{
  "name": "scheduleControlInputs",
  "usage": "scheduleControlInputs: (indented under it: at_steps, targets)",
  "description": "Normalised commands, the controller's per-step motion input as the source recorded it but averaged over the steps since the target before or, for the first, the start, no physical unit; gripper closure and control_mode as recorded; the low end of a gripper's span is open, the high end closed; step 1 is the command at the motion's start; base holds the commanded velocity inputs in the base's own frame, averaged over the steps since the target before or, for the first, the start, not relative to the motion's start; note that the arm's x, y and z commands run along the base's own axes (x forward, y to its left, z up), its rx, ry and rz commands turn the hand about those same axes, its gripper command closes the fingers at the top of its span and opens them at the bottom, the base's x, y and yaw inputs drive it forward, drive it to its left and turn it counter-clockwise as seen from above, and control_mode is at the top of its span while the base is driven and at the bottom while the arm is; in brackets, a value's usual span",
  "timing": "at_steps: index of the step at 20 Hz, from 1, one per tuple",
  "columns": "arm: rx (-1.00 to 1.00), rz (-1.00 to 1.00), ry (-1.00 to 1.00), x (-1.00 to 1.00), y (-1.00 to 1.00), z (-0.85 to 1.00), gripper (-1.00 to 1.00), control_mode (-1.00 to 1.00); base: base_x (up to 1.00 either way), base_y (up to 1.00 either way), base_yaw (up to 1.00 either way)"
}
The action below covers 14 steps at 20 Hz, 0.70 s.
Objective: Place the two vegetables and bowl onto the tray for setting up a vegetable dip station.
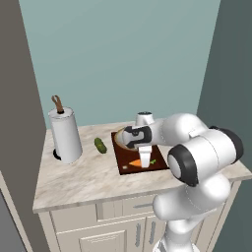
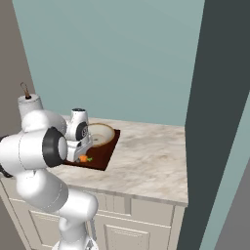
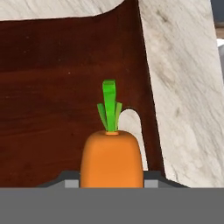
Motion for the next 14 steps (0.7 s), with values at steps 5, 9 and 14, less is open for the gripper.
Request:
scheduleControlInputs:
  at_steps: [5, 9, 14]
  targets:
    - [0.0, 0.0, -0.01, 0.07, 0.0, -0.05, 1.0, -1.0, 0.0, 0.0, 0.0]
    - [0.0, 0.0, 0.0, 0.03, 0.0, -0.05, 1.0, -1.0, 0.0, 0.0, 0.0]
    - [0.0, 0.0, 0.0, 0.0, 0.0, -0.04, 1.0, -1.0, 0.0, 0.0, 0.0]
